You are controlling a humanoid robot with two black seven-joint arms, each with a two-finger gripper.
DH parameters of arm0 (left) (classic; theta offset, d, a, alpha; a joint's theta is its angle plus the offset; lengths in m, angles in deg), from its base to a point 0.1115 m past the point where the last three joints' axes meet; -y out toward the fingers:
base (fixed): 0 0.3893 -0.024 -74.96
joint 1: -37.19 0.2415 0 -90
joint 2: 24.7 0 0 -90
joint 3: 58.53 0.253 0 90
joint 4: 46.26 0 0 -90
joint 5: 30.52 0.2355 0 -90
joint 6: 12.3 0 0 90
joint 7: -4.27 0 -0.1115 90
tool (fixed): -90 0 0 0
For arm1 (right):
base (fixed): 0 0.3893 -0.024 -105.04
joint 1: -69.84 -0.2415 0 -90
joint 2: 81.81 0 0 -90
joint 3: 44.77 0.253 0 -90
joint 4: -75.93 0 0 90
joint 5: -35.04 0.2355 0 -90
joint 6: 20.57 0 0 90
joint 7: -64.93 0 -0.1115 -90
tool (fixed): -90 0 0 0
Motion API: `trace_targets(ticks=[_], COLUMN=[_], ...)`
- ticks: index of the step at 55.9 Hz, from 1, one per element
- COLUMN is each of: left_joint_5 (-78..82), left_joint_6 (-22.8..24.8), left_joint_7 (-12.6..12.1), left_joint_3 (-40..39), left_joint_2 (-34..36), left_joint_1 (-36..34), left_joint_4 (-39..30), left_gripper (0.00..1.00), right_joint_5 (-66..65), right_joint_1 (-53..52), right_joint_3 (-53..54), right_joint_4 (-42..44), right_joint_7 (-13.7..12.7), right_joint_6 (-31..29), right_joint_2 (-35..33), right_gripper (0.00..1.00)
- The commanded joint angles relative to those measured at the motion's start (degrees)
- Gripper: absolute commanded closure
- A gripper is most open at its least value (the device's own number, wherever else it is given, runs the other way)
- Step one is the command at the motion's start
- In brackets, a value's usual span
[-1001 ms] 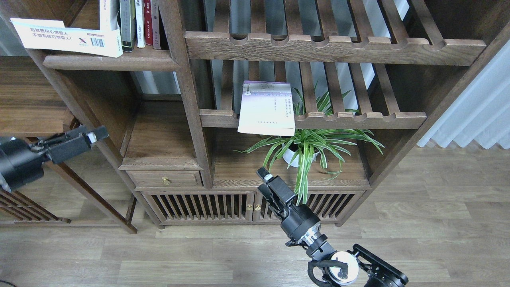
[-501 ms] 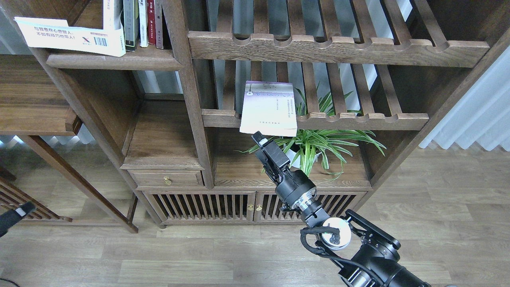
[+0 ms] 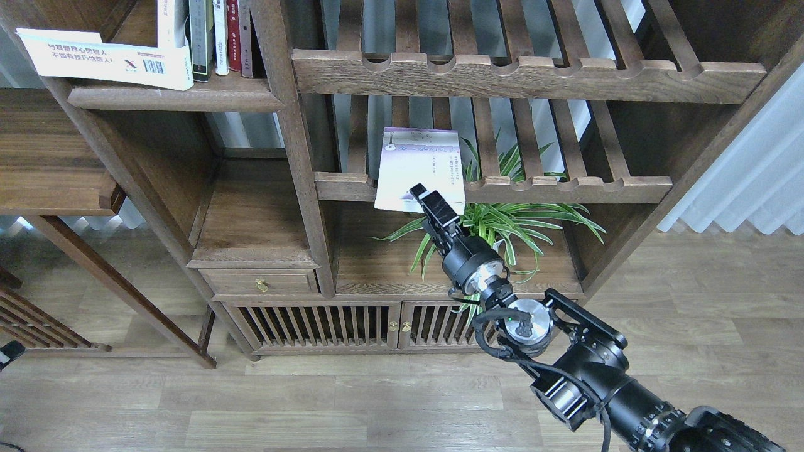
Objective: Organize books on shelf
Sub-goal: 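Grasp the small white book's lower edge with the right gripper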
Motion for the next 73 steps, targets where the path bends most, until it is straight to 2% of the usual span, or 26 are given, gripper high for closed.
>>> trace_targets(ticks=[1,9,20,25,28,38,42,61,73], left_joint_5=[0.09,0.35,0.35,0.35,0.35,0.35,0.35,0.35,-0.35], left_joint_6=[0.00,0.00,0.00,0.00,0.00,0.00,0.00,0.00,0.00], left_joint_7=[0.00,0.00,0.00,0.00,0.00,0.00,0.00,0.00,0.00], left_joint_3=[-1.06,-1.59,-1.68,-2.03,-2.12,-3.09,-3.09,-3.17,-3.09], left_joint_2=[-0.06,-0.06,-0.06,-0.06,0.03,0.03,0.03,-0.06,-0.76], left_joint_1=[0.02,0.02,0.02,0.02,-0.07,0.02,0.10,0.11,0.28], left_joint_4=[0.03,0.65,0.83,0.83,0.83,0.91,1.00,1.53,1.79], left_gripper=[0.00,0.00,0.00,0.00,0.00,0.00,0.00,0.00,0.00], right_joint_5=[0.21,0.30,3.11,5.04,6.09,6.97,7.15,7.59,7.85], right_joint_1=[-0.92,-1.01,-1.80,-2.68,-2.68,-2.68,-2.68,-1.71,6.71], right_joint_3=[0.09,0.70,0.88,1.58,2.54,2.63,2.64,2.63,3.69], right_joint_4=[0.78,0.96,0.96,0.96,0.87,0.61,0.69,-1.41,-16.42], right_joint_7=[-0.10,0.07,0.07,0.16,0.07,-0.28,-0.54,-1.69,-2.04], right_joint_6=[3.25,4.39,4.39,3.96,3.87,2.99,0.71,-3.07,-4.75], right_joint_2=[0.00,0.00,0.00,0.00,0.00,0.00,0.00,0.00,0.00], right_gripper=[0.02,0.10,0.27,0.52,0.63,0.78,0.94,0.95,0.95])
